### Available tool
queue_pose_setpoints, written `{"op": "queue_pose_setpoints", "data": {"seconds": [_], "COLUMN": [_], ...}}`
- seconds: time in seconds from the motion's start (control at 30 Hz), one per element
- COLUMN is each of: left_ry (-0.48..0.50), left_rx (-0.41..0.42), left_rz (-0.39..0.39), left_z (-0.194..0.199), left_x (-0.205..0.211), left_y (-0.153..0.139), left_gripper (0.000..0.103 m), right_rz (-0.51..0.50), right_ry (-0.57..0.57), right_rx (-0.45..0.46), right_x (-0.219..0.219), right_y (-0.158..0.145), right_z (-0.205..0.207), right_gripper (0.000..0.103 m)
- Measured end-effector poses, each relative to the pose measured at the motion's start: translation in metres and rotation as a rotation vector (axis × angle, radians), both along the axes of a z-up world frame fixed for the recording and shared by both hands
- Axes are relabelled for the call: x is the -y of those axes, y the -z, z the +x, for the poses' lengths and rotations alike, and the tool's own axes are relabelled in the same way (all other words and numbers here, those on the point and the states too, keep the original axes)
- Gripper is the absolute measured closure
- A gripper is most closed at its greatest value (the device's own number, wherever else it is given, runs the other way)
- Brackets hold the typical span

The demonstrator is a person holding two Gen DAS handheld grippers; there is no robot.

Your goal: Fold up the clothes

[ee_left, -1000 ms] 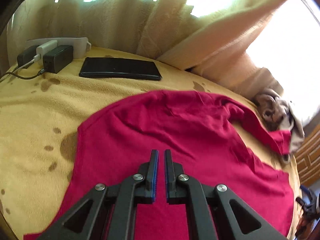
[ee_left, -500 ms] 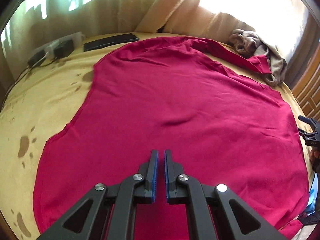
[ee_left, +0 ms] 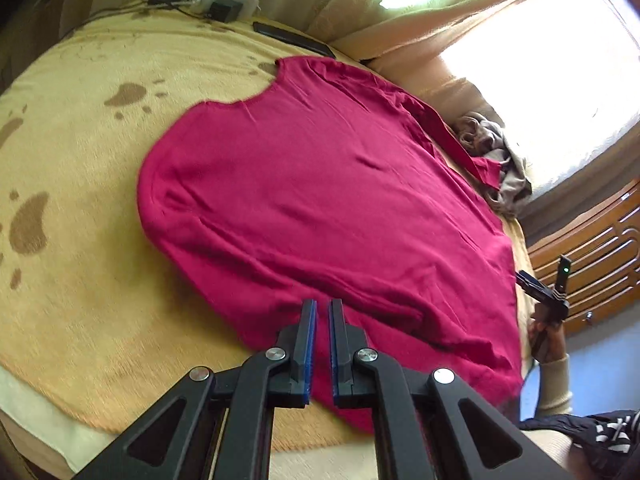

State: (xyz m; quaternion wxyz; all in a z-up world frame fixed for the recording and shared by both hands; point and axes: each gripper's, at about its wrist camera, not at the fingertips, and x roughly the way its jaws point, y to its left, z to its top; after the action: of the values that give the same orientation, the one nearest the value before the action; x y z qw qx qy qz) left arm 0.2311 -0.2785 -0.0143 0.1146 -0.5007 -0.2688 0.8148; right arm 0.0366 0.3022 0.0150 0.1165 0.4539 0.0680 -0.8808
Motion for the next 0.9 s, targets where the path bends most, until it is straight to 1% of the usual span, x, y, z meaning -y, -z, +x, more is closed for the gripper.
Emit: {"op": "queue_pose_setpoints", "data": {"seconds": [0.1, 0.2, 0.23, 0.4, 0.5, 0.67, 0.77, 0.8, 0.83, 0.87, 0.9], "left_ry": [-0.014, -0.016, -0.009, -0.026, -0.067, -0.153, -0.202, -0.22, -0.237, -0.254, -0.259], "left_rx": [0.04, 0.051, 0.053, 0.118, 0.176, 0.224, 0.232, 0.24, 0.253, 0.265, 0.254], "left_rz": [0.095, 0.204, 0.229, 0.308, 0.33, 0.418, 0.405, 0.397, 0.388, 0.383, 0.402], "left_z": [0.012, 0.017, 0.018, 0.022, 0.033, 0.049, 0.053, 0.053, 0.053, 0.054, 0.054], "left_x": [-0.007, -0.016, -0.02, -0.033, -0.035, -0.035, -0.033, -0.032, -0.03, -0.029, -0.028], "left_y": [0.006, 0.01, 0.011, 0.019, 0.022, 0.025, 0.026, 0.026, 0.027, 0.028, 0.028], "left_gripper": [0.097, 0.097, 0.097, 0.097, 0.097, 0.097, 0.096, 0.094, 0.085, 0.062, 0.053], "right_rz": [0.0, 0.0, 0.0, -0.002, -0.003, -0.004, -0.006, -0.007, -0.008, -0.008, -0.009], "right_ry": [0.0, 0.001, 0.001, 0.0, 0.001, 0.001, 0.0, 0.0, 0.0, -0.001, -0.001], "right_rx": [0.0, 0.0, -0.001, -0.001, -0.001, -0.001, -0.001, -0.001, -0.001, -0.001, -0.001], "right_x": [0.001, 0.001, 0.001, 0.0, 0.0, 0.0, 0.0, 0.0, 0.0, 0.0, 0.0], "right_y": [0.0, 0.0, 0.0, 0.0, 0.0, 0.0, 0.0, 0.0, 0.0, 0.0, 0.0], "right_z": [0.0, 0.0, 0.0, 0.0, 0.001, 0.0, 0.0, 0.0, 0.0, 0.0, 0.0], "right_gripper": [0.0, 0.0, 0.0, 0.0, 0.0, 0.0, 0.0, 0.0, 0.0, 0.0, 0.0]}}
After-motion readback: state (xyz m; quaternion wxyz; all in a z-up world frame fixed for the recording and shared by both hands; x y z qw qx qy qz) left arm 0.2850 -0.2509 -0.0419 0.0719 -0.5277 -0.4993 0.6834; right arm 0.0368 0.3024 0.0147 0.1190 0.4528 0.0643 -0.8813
